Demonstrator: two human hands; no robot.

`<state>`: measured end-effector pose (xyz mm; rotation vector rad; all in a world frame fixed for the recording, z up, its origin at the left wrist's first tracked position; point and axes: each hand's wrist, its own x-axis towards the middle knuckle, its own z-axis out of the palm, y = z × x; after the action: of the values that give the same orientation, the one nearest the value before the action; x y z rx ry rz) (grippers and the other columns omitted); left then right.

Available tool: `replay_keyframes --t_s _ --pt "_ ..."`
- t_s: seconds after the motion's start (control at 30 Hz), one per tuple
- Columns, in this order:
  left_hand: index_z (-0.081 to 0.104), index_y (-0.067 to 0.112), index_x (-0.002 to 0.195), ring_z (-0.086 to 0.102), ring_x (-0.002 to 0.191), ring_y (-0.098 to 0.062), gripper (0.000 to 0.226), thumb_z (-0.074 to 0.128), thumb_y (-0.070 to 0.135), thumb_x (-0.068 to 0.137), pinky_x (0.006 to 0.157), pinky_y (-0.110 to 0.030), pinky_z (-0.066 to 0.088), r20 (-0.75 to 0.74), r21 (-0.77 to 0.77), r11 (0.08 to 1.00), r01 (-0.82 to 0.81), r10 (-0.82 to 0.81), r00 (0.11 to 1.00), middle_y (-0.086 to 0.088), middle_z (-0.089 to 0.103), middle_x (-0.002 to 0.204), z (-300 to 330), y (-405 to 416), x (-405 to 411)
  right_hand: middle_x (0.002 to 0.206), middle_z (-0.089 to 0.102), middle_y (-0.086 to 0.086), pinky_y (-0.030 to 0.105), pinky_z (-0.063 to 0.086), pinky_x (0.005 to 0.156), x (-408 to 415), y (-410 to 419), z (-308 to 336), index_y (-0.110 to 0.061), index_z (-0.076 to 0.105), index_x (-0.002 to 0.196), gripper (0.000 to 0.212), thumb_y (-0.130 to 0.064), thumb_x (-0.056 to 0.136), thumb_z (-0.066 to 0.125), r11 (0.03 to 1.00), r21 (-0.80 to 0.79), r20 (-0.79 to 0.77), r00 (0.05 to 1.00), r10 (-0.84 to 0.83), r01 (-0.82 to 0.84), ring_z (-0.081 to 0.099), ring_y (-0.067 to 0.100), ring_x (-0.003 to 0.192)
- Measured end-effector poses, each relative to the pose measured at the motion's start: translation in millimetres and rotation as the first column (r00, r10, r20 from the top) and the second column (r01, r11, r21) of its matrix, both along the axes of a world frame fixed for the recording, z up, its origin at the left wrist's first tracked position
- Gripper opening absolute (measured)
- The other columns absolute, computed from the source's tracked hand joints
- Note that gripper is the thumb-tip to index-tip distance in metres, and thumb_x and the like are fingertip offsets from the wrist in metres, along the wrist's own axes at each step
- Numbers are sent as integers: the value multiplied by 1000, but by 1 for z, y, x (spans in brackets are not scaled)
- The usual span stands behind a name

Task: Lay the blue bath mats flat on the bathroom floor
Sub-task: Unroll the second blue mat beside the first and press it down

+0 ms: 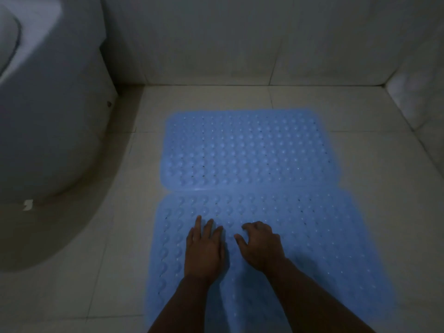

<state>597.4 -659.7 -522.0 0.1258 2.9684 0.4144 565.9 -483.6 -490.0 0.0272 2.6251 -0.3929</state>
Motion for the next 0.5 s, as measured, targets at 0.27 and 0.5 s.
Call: replay_keyframes --t_s 0.27,0.5 --pt "70 25 124 44 143 -40 51 43 35 81 104 -54 49 203 -26 998 62 -55 978 -6 61 141 174 -2 23 147 42 4 45 39 110 27 -11 150 -32 45 141 55 -59 94 46 993 100 324 942 -87 57 40 27 138" --pt "43 29 150 37 144 -25 50 43 44 101 114 -40 34 516 95 995 39 -82 852 1 44 154 413 -28 18 151 43 5 46 35 115 28 -35 375 -27 43 145 58 -55 94 48 999 28 441 897 -36 27 42 27 139"
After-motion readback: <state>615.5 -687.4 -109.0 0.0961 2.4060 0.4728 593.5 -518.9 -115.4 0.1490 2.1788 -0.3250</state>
